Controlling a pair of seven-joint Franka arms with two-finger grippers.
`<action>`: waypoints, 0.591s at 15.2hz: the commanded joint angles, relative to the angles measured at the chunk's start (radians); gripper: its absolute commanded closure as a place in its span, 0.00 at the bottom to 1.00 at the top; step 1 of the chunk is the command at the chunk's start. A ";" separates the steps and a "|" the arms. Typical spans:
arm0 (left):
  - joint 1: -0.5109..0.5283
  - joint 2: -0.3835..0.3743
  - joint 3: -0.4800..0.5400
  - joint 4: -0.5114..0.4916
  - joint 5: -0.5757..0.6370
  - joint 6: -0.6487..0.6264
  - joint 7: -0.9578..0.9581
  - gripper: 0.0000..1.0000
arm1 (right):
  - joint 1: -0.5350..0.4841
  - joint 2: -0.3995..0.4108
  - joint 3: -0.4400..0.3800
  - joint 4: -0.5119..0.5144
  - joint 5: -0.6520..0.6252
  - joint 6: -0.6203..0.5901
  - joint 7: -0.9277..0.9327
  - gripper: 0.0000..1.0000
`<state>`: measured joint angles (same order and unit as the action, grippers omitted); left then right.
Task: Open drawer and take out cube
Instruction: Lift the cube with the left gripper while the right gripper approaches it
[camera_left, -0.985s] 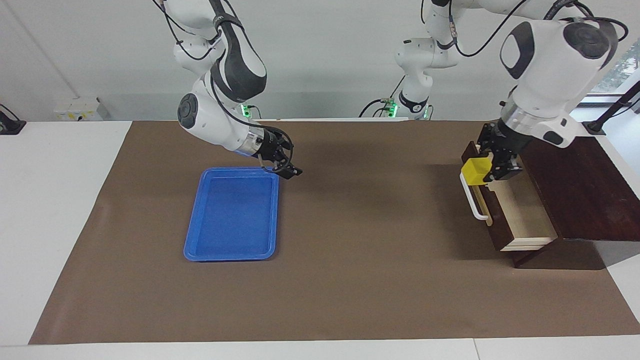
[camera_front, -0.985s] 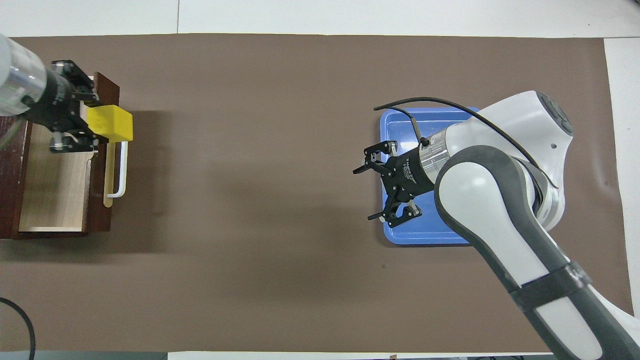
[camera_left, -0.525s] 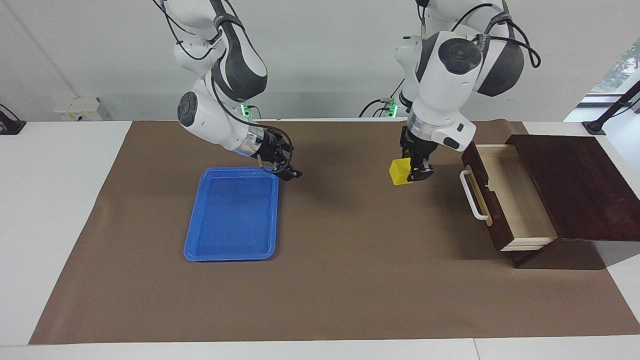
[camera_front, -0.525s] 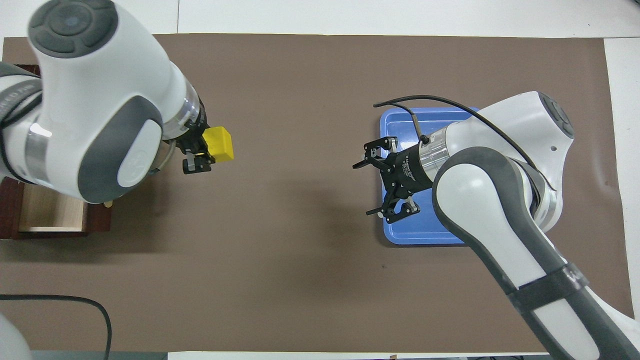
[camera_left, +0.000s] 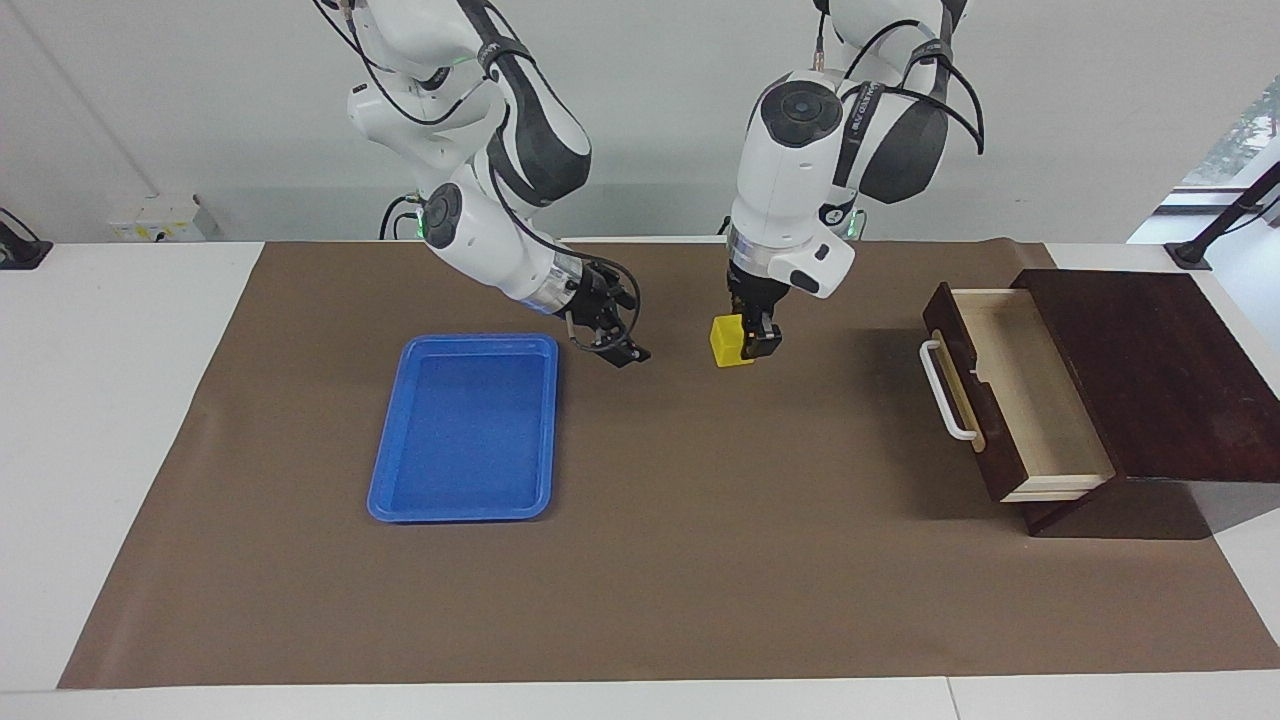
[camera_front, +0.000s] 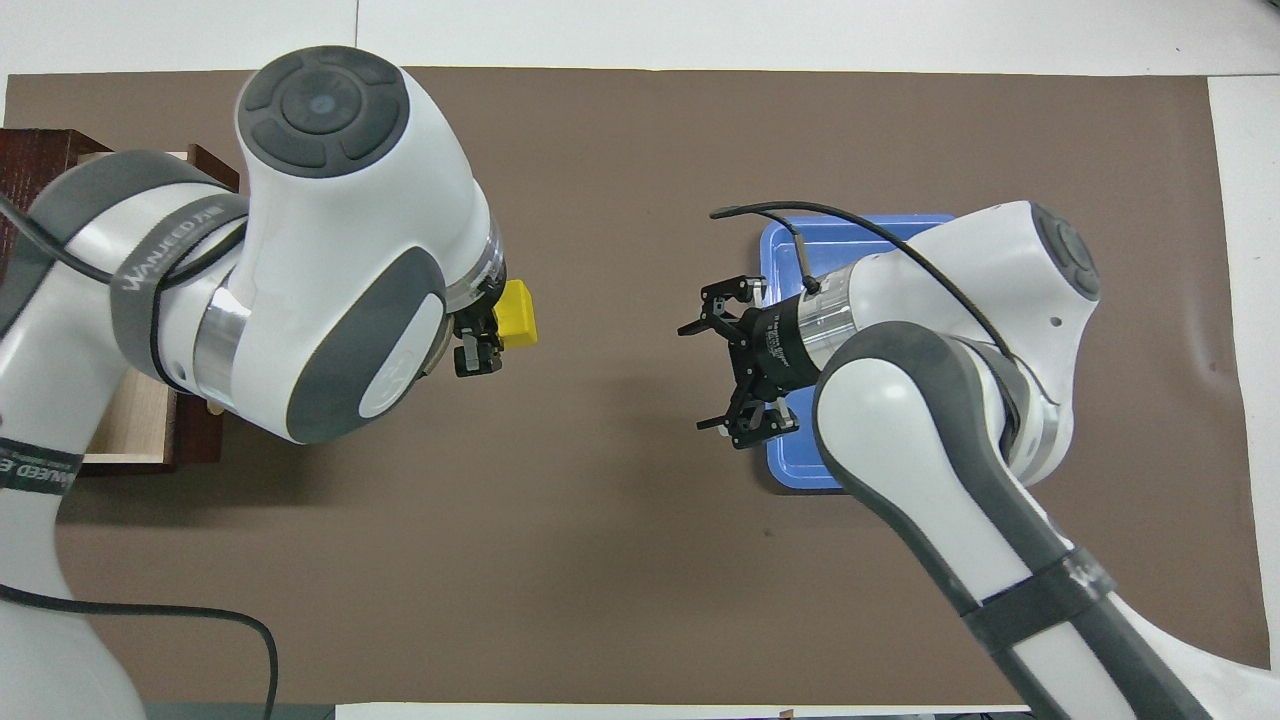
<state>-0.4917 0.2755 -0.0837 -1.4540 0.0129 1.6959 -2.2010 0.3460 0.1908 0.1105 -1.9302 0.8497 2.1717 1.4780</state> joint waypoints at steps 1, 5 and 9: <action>-0.007 -0.002 0.013 -0.006 0.018 0.018 -0.011 1.00 | 0.004 0.102 0.001 0.121 0.041 0.000 0.063 0.00; -0.008 -0.012 0.013 -0.046 0.022 0.045 -0.009 1.00 | 0.024 0.212 0.000 0.288 0.074 -0.006 0.133 0.00; -0.010 -0.013 0.013 -0.048 0.022 0.047 -0.009 1.00 | 0.083 0.217 -0.002 0.306 0.019 0.002 0.133 0.00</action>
<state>-0.4916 0.2767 -0.0771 -1.4795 0.0184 1.7233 -2.2010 0.4052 0.3907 0.1106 -1.6559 0.9004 2.1748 1.5820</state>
